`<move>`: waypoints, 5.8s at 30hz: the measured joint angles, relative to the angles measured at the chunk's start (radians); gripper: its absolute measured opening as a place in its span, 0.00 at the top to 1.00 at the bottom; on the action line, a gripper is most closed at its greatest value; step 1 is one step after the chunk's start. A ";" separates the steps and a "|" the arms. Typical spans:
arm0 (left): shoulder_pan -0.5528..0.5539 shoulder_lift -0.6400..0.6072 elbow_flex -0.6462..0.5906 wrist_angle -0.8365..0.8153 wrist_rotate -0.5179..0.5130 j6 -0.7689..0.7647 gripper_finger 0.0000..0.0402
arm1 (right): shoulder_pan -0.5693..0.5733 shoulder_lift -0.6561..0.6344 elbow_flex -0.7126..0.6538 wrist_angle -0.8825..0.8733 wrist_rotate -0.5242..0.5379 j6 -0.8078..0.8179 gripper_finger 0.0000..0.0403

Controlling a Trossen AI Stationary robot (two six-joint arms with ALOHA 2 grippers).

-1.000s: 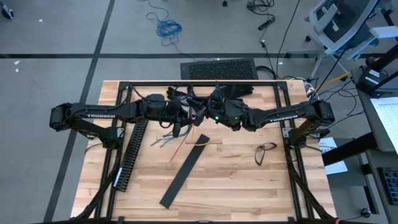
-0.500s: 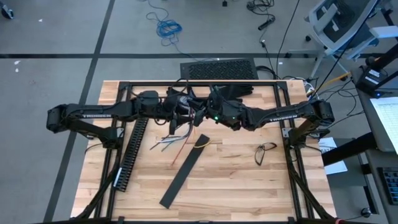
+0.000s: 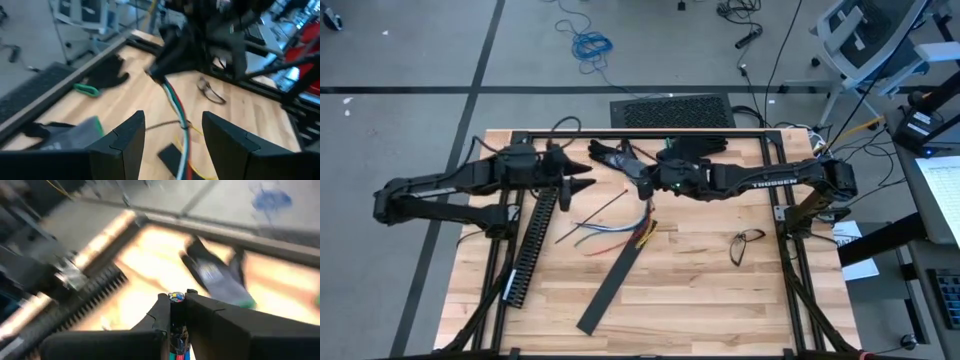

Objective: Ziptie cables
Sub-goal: Wrap the cables using a black zip tie, then adjust the cables

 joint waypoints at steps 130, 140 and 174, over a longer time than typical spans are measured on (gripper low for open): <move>-0.090 0.070 0.000 -0.016 -0.091 0.037 0.52 | 0.198 0.300 0.014 -0.578 -0.256 0.419 1.00; -0.091 0.075 0.000 -0.026 -0.095 0.011 0.52 | 0.398 0.284 -0.022 -0.758 -0.434 0.482 1.00; -0.095 0.074 0.000 -0.037 -0.053 0.011 0.52 | 0.337 0.388 -0.014 -0.467 -0.351 0.553 1.00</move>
